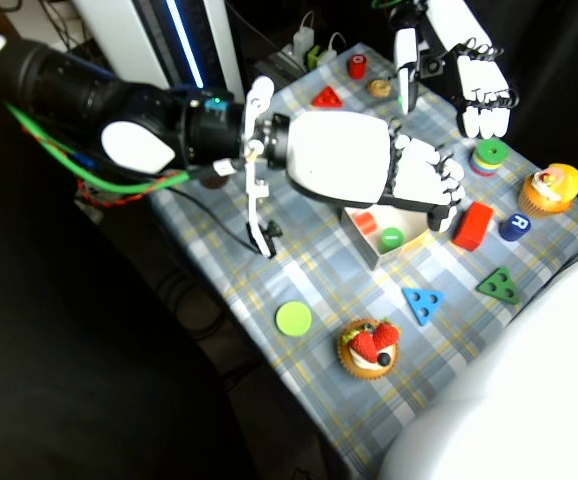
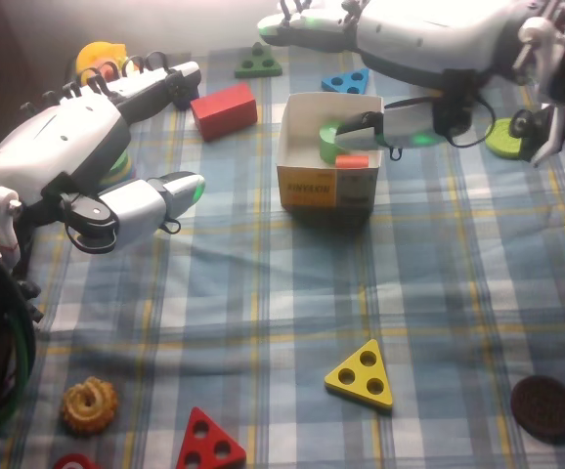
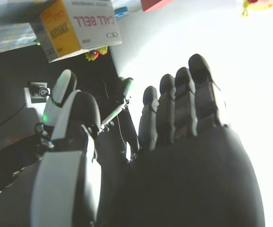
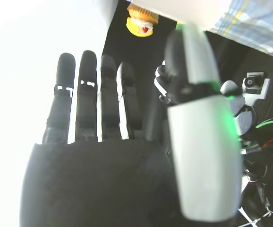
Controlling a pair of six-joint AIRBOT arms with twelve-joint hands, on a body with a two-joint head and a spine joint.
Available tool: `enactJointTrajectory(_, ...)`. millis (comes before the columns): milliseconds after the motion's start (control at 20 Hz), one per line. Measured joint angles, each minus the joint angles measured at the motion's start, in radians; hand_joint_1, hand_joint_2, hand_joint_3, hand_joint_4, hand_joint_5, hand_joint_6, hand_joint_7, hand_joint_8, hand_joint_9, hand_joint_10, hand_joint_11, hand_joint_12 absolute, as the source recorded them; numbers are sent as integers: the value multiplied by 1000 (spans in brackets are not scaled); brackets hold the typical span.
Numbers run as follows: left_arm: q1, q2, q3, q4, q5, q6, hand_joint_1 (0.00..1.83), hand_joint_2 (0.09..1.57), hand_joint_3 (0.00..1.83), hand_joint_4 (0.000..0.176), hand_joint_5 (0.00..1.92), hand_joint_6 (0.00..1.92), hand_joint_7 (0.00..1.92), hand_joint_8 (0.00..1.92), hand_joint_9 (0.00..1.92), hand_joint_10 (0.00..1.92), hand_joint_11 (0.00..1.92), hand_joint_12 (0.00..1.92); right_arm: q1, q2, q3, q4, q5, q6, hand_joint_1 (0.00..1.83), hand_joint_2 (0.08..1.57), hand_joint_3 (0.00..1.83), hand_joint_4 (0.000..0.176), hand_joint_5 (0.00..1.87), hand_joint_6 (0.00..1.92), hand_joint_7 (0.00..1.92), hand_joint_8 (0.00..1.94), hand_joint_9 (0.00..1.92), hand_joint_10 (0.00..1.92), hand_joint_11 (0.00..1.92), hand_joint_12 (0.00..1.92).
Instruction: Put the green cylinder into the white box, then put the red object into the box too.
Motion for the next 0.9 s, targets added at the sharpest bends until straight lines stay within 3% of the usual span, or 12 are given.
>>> enactJointTrajectory(50,0,0,-2,0,-4,0,812,1296,0,37,232,5,186,2,103,27,0,549,0,34,-31,6,38,0,735,1223,6,3,109,13,169,8,1,935,0,1612)
enactJointTrajectory(100,0,0,-5,5,-9,0,803,1298,0,41,228,2,183,0,106,25,0,591,0,78,-61,11,79,1,664,1247,11,6,76,5,140,3,0,924,0,1717)
enactJointTrajectory(250,1,3,-13,3,-29,-23,822,1294,0,62,205,1,183,0,113,25,0,704,-12,210,-141,30,187,0,557,1268,1,0,3,1,48,5,0,451,0,1102)
enactJointTrajectory(300,4,9,-14,16,-37,-56,821,1300,0,70,182,0,169,0,95,15,0,656,-32,248,-166,34,230,0,563,1259,0,23,0,0,9,0,0,352,0,924)
enactJointTrajectory(350,11,18,-16,33,-54,-98,807,1304,0,68,166,2,159,1,90,11,0,586,-58,276,-188,42,266,0,556,1258,0,30,0,0,1,0,0,267,0,752)
enactJointTrajectory(500,32,43,-17,56,-102,-225,659,1316,3,101,114,1,104,1,57,1,0,131,-164,331,-240,93,362,0,435,1246,0,57,0,0,0,0,3,50,0,508)
enactJointTrajectory(550,41,50,-17,69,-123,-259,605,1326,3,95,81,0,58,0,63,3,0,195,-188,342,-250,110,399,-2,555,1242,0,79,0,0,0,0,0,9,0,101)
enactJointTrajectory(600,50,56,-17,85,-143,-312,654,1304,0,107,27,3,11,0,12,0,0,79,-209,356,-264,130,442,-3,601,1227,0,69,0,0,0,0,0,1,0,19)
enactJointTrajectory(650,62,64,-17,108,-171,-379,656,1274,0,138,5,0,1,0,2,0,0,15,-237,371,-278,153,495,-13,633,1214,0,64,0,0,0,0,0,0,0,3)
enactJointTrajectory(800,91,83,-10,175,-266,-574,520,1234,0,158,0,0,0,0,0,0,0,0,-345,418,-314,239,644,-22,628,1228,0,31,0,0,0,0,0,0,1,0)
enactJointTrajectory(850,97,88,-2,198,-314,-651,479,1204,0,162,0,0,0,0,0,0,0,0,-379,441,-320,270,683,-23,617,1230,0,21,0,0,0,0,0,0,58,28)
enactJointTrajectory(900,99,98,2,222,-351,-696,443,1229,0,132,0,0,0,0,0,0,0,0,-398,460,-327,298,725,-24,571,1256,0,30,0,0,0,0,0,0,11,260)
